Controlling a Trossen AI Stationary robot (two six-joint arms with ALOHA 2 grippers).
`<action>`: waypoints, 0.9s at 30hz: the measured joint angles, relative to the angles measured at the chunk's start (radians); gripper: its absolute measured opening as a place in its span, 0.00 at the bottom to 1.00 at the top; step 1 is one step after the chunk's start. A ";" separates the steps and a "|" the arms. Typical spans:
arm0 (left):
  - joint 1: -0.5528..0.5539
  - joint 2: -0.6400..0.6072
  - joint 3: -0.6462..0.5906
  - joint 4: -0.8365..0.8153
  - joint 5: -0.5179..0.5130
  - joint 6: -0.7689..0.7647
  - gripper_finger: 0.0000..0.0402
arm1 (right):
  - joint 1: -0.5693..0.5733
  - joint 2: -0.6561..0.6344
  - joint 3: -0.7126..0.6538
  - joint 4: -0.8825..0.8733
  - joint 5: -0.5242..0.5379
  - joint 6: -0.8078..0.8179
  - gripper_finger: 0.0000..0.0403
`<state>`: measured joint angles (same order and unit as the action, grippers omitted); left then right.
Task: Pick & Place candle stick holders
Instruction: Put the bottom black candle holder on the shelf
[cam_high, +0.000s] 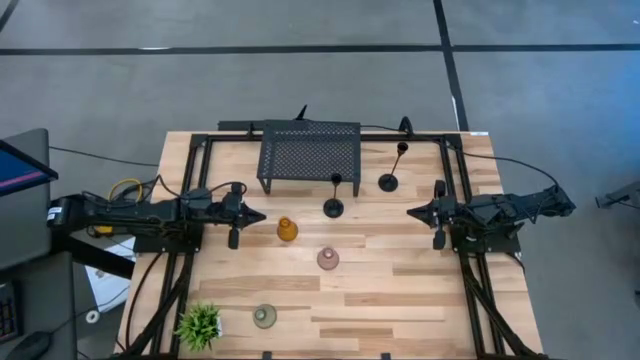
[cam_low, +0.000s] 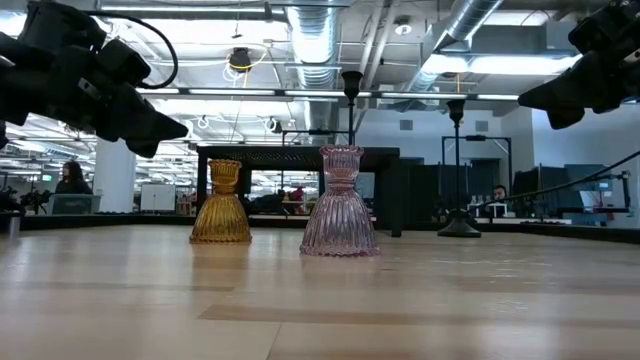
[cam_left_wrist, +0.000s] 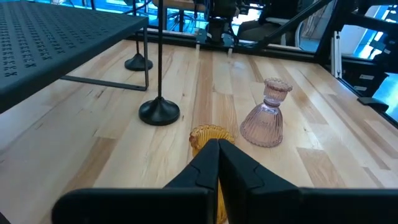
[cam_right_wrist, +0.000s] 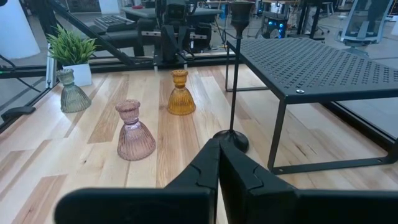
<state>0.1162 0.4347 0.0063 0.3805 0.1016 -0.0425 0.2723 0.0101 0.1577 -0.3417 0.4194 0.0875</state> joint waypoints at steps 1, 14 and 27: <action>0.000 0.000 0.000 0.003 0.000 0.000 0.02 | 0.000 0.000 0.000 0.002 0.000 0.000 0.00; 0.000 0.000 0.000 0.090 -0.005 -0.013 0.02 | -0.001 0.000 0.000 0.045 0.000 -0.016 0.00; 0.000 0.016 0.009 0.206 -0.038 -0.015 0.02 | 0.000 0.000 0.000 0.044 0.000 -0.016 0.00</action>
<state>0.1162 0.4510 0.0151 0.5861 0.0636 -0.0578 0.2724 0.0101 0.1575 -0.2977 0.4194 0.0715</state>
